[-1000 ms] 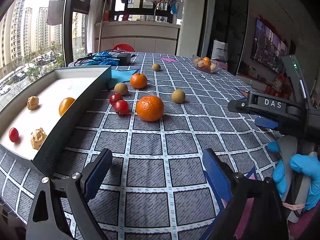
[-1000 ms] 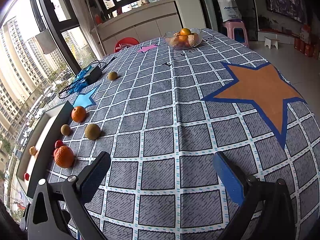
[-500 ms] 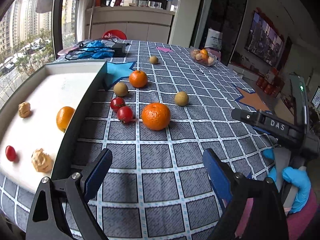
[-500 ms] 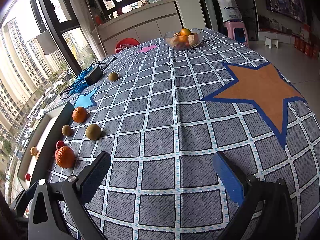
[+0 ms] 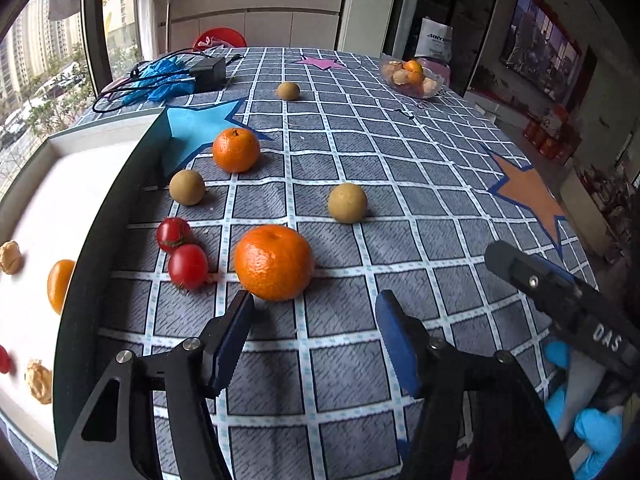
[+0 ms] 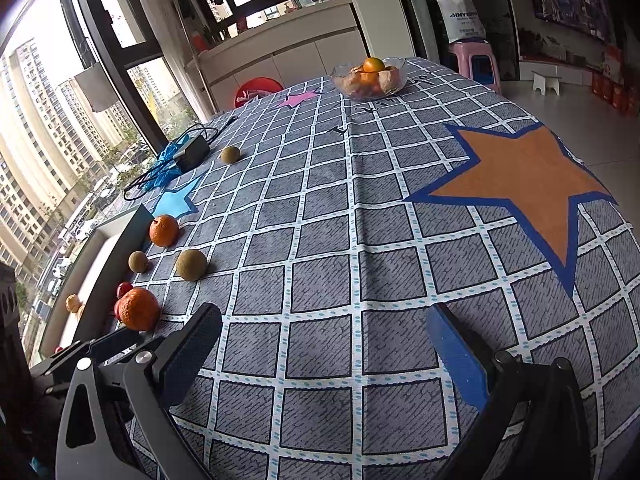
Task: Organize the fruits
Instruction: 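Grasp the large mandarin orange with the left tool, then grasp the brown kiwi with the right tool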
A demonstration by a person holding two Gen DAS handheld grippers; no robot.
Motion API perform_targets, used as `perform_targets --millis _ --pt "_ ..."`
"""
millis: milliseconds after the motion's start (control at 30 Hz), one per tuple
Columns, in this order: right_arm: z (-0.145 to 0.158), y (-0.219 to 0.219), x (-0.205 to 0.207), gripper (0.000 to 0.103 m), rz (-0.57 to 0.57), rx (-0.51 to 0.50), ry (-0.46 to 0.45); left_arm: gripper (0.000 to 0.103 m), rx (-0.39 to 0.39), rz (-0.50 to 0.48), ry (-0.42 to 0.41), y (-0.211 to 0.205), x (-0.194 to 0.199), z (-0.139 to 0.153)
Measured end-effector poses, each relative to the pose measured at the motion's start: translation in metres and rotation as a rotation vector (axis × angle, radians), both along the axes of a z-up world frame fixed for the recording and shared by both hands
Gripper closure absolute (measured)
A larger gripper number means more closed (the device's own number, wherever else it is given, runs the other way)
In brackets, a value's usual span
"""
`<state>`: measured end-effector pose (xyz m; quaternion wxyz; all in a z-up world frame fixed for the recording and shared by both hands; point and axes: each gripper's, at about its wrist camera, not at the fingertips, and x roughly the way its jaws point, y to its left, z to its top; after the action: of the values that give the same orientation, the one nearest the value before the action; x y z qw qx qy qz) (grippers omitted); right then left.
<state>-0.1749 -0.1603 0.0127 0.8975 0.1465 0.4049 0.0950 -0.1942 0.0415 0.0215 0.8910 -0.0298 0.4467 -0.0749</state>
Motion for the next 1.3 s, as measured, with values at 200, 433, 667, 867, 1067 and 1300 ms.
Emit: perform_targets --millis 200,433,667,867,1067,1300 --pt "0.0 0.001 0.0 0.0 0.003 -0.008 0.003 0.052 0.022 0.003 -0.017 -0.003 0.013 -0.001" --pt "-0.001 0.007 0.002 0.0 0.007 -0.054 0.017 0.065 0.001 -0.025 -0.032 -0.002 0.016 0.0" --pt "-0.003 0.022 0.008 0.0 0.017 -0.172 0.056 0.065 -0.031 -0.04 -0.042 0.006 0.002 0.0" --pt "-0.003 0.061 0.018 0.0 0.135 -0.28 0.091 0.065 -0.052 -0.041 -0.064 0.02 -0.022 0.002" --pt "0.001 0.099 0.041 0.001 0.238 -0.232 0.087 0.065 -0.079 -0.017 -0.086 0.042 -0.038 0.009" --pt "0.003 0.138 0.059 0.036 0.273 -0.308 0.055 0.065 -0.092 0.002 -0.119 0.067 -0.051 0.022"
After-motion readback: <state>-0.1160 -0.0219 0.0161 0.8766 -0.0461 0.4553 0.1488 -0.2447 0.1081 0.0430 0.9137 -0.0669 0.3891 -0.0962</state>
